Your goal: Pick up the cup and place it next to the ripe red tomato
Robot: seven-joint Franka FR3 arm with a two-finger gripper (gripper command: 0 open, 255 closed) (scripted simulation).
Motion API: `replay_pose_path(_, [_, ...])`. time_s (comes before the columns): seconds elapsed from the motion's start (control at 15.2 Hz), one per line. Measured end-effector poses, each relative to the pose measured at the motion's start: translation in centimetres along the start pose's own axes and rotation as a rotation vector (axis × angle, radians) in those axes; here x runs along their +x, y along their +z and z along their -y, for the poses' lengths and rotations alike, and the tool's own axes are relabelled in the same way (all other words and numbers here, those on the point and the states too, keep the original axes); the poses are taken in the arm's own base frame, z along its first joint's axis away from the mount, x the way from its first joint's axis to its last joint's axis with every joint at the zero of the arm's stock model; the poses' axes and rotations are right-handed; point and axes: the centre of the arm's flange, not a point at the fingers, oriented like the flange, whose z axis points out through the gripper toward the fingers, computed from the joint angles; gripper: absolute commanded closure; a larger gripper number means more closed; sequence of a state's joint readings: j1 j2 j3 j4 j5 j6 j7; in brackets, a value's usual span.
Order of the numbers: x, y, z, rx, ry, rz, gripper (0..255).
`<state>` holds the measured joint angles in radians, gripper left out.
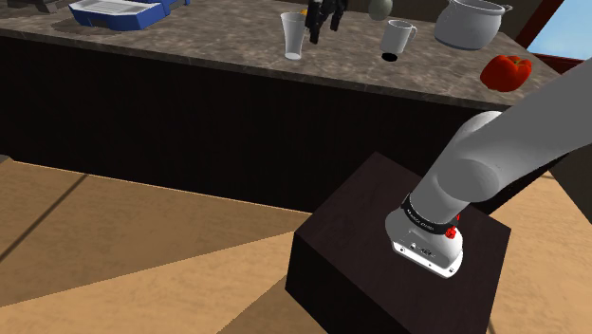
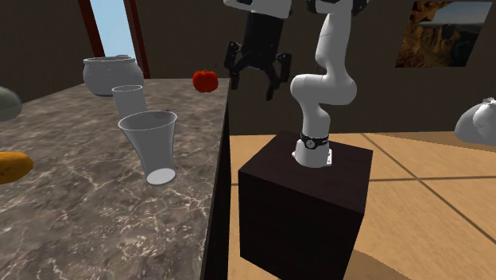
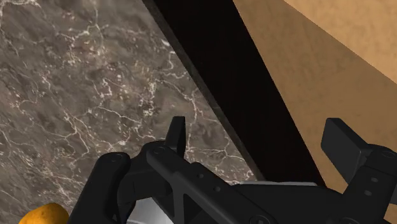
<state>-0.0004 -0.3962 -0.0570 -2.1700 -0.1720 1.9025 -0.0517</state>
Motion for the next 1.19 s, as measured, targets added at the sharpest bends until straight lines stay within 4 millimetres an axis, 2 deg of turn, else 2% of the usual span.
replay_pose_path(0.92, [16.5, 4.1, -3.6, -0.143, -0.069, -0.047, 0])
replay_pose_path(1.19, [17.9, 5.5, -3.8, -0.155, -0.075, -0.051, 0])
